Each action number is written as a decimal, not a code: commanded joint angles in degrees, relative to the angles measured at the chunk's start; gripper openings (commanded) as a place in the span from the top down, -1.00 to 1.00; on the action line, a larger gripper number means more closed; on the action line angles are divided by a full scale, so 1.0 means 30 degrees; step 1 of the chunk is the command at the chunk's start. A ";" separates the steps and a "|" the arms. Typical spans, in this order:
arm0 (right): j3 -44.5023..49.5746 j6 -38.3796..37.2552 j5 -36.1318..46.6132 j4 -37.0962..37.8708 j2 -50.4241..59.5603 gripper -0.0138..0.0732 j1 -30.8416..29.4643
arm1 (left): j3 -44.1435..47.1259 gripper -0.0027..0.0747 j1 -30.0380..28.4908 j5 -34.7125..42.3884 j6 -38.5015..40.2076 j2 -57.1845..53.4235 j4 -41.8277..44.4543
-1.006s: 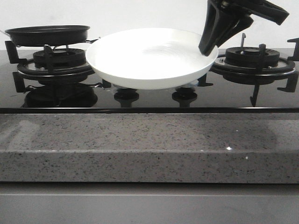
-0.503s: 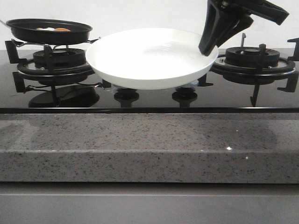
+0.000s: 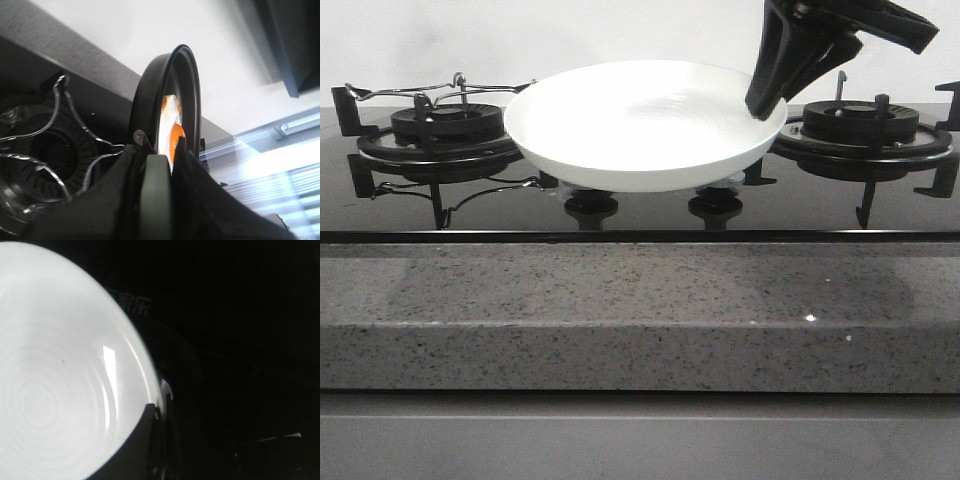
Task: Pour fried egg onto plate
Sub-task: 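Lift the frying pan with the left gripper and swing it over the plate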
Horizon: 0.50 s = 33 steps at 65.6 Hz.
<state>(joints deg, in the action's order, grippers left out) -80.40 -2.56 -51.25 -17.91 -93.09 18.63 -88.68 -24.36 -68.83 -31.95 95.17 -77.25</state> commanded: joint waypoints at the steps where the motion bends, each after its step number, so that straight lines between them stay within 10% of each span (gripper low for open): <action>1: -0.0465 0.0141 0.0723 -0.0215 0.0802 0.90 0.0042 | -0.0734 0.98 0.0116 -0.1583 -0.0371 -0.1881 -0.2158; 33: -0.0465 0.0141 0.0723 -0.0215 0.0802 0.90 0.0042 | -0.0699 0.98 0.4260 0.0293 -0.0709 -0.5591 0.2102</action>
<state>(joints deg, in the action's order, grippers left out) -80.40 -2.63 -51.25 -17.91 -93.09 18.63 -88.68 -14.98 -70.47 -34.12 81.67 -67.98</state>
